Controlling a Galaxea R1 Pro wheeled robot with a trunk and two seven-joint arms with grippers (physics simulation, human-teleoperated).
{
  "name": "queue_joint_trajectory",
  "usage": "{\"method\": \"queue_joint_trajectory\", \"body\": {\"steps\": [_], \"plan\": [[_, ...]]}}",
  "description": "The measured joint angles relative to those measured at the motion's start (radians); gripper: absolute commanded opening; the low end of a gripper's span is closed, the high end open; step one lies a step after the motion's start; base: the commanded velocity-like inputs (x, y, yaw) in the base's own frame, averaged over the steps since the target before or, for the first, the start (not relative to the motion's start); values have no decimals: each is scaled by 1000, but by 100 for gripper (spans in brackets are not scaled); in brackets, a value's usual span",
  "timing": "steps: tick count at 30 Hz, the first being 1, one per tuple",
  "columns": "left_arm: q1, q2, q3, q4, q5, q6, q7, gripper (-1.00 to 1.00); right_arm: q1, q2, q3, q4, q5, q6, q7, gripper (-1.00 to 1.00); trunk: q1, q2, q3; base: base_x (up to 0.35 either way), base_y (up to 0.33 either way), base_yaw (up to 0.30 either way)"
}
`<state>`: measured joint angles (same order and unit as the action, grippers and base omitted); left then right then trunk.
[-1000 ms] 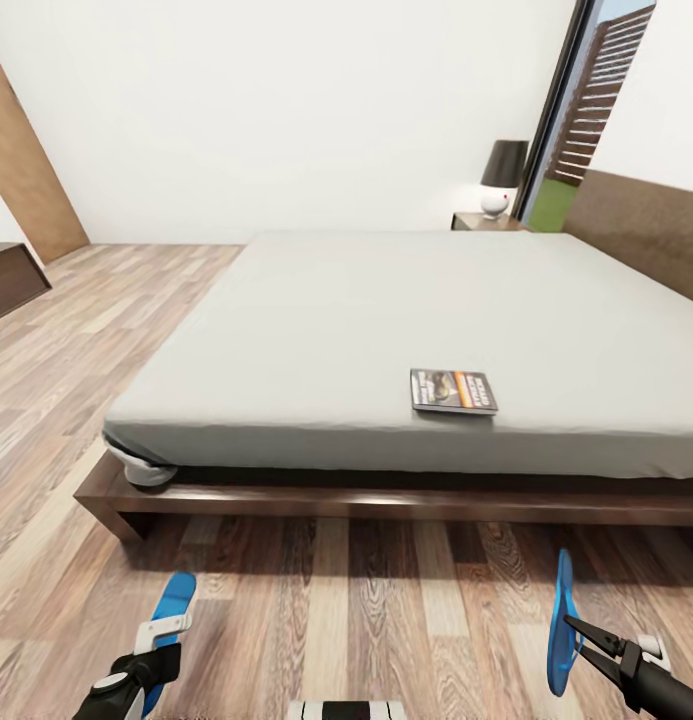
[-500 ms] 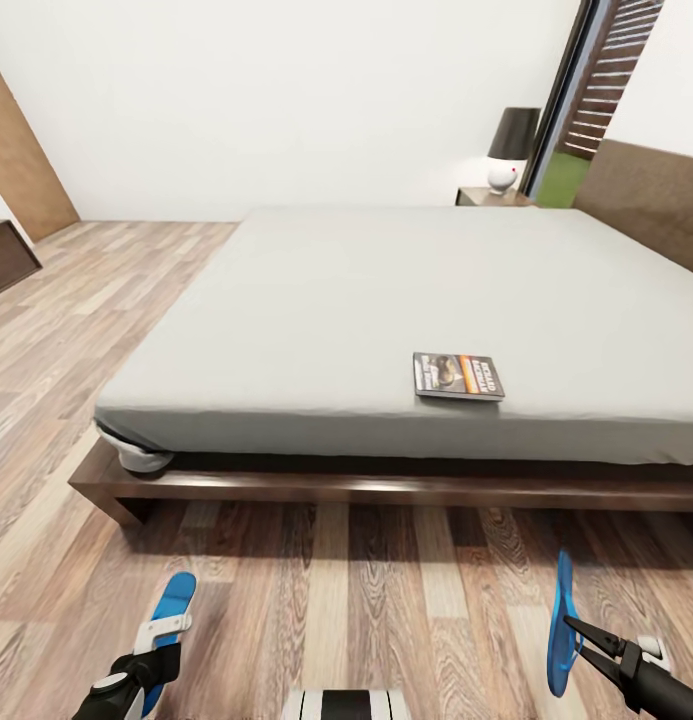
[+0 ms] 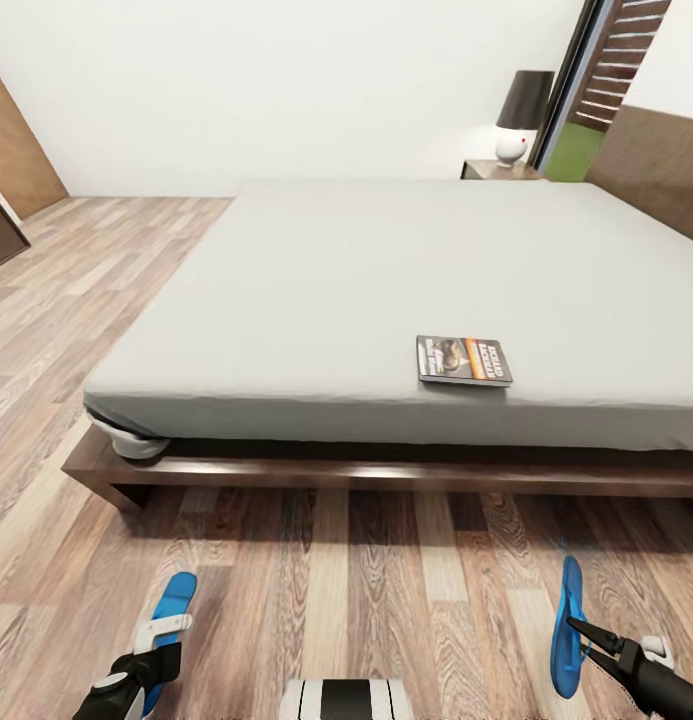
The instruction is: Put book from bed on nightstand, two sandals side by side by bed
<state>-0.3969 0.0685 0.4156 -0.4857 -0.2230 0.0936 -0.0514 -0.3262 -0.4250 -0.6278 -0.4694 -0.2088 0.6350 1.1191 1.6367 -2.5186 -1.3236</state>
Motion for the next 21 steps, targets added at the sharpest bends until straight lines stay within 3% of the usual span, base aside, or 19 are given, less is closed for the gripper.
{"method": "queue_joint_trajectory", "body": {"steps": [4, 10, 21], "plan": [[0, 0, 0, 0, 0, 0, 0, -100, 0, 0, -5, -72, -1, 0, -3, -100, 2, -1, -15, 0, 0, 0], [0, 0, 1, -1, 1, -1, -1, -100, 0, 1, -7, -88, 1, 0, -5, -100, 2, -1, -16, 4, 0, 0], [0, 0, 8, 0, 6, -35, -1, -100, 0, 2, -6, -89, 2, -1, -5, -100, 2, -1, -16, 173, 74, 0]]}}
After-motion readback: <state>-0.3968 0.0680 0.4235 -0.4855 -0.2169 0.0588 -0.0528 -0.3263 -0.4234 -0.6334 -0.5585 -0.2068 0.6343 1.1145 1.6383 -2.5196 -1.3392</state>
